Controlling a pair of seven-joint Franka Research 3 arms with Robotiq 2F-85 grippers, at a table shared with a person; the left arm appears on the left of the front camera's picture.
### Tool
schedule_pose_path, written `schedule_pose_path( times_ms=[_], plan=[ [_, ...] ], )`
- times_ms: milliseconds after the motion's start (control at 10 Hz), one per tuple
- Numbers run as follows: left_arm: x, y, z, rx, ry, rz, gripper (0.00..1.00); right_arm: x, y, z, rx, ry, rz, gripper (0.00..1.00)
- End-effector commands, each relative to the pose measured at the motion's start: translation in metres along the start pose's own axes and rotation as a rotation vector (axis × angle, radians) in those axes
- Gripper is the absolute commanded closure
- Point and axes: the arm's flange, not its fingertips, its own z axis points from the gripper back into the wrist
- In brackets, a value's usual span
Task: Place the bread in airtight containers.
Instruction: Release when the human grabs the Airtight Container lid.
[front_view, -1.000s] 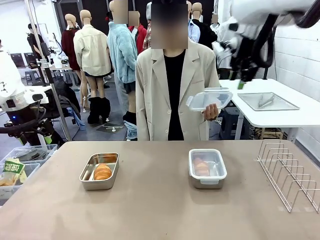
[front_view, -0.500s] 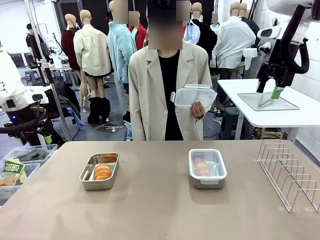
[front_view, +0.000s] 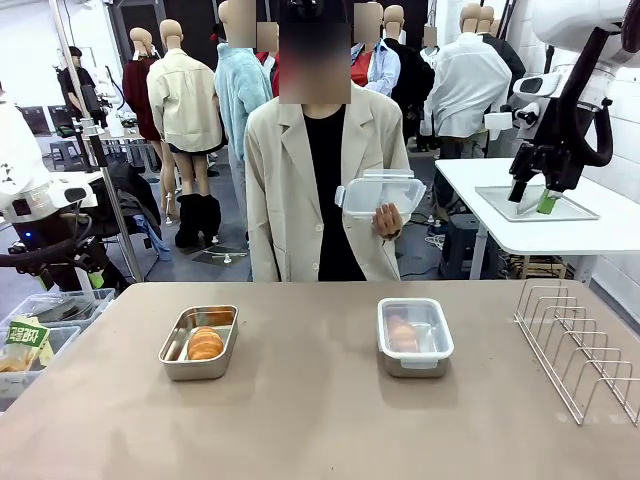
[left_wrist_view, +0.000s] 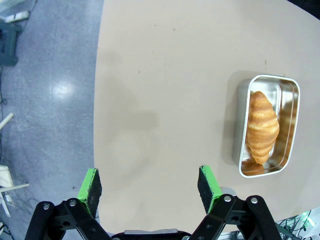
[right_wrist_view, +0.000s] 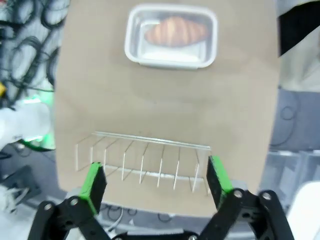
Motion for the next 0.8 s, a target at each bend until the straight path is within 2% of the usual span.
schedule_pose_path(
  times_ms=[0,700],
  plan=[
    [0.0002,0.0003,0.0017,0.007,-0.003,0.008,0.0,0.0016,-0.001,0.001,0.008,0.024,0.005,0.0],
    [0.0002,0.0003,0.0017,0.007,-0.003,0.008,0.0,0.0016,-0.001,0.001,0.008,0.024,0.005,0.0]
  ],
)
